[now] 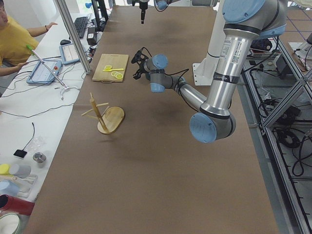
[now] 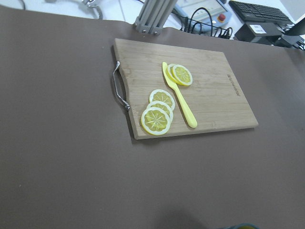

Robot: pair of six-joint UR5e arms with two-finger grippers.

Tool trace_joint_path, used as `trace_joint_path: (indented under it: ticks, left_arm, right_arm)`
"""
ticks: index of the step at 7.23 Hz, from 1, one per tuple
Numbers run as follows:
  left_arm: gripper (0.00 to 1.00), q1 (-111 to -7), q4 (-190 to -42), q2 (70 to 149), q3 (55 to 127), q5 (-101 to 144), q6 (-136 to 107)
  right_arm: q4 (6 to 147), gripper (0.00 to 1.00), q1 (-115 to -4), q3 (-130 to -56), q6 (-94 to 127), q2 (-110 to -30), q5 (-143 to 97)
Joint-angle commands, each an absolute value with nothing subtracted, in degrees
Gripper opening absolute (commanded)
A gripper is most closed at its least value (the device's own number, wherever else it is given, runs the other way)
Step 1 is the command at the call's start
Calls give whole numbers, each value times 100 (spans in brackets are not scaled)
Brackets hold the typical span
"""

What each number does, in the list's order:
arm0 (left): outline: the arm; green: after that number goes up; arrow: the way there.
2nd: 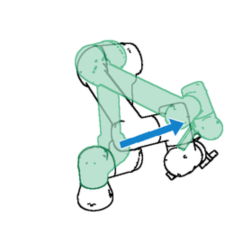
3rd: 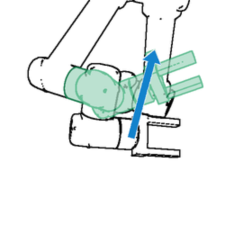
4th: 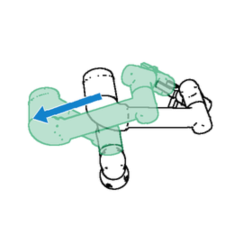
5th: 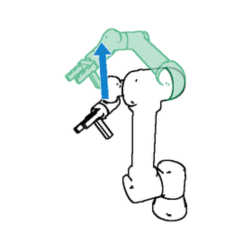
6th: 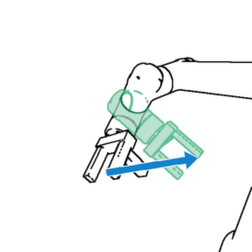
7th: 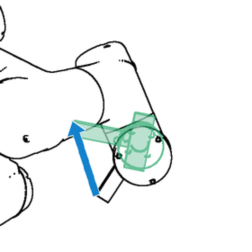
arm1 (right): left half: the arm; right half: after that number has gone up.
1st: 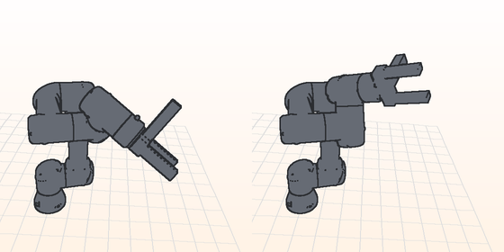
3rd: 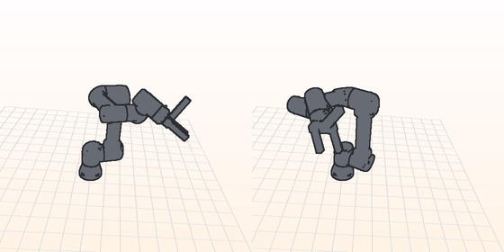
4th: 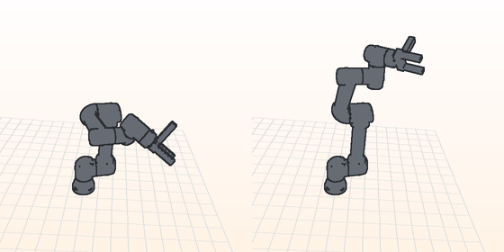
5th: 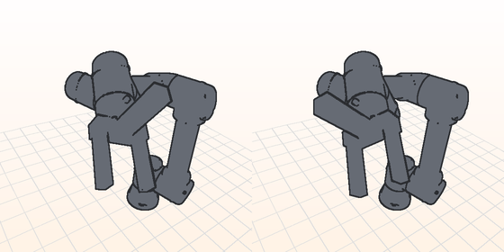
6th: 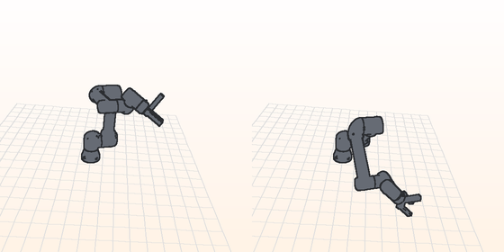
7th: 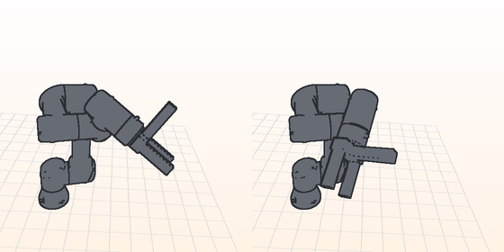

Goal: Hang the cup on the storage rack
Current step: 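Move the left gripper to the blue mug's handle and grasp it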

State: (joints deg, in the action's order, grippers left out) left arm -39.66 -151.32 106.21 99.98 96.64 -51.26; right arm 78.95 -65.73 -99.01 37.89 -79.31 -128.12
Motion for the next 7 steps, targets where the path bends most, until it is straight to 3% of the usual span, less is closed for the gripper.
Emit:
trace_joint_path:
  ticks: [1, 7]
  left_arm:
    - [97, -3779, -15644, 10600, 9721, 9439, -3273]
    - [97, -3753, -15548, 11196, 8852, 11362, -2209]
  right_arm:
    - [7893, 100, -6653, -9704, 3586, -7937, -12806]
    - [6583, 100, -6811, -8886, 3577, -8077, -12858]
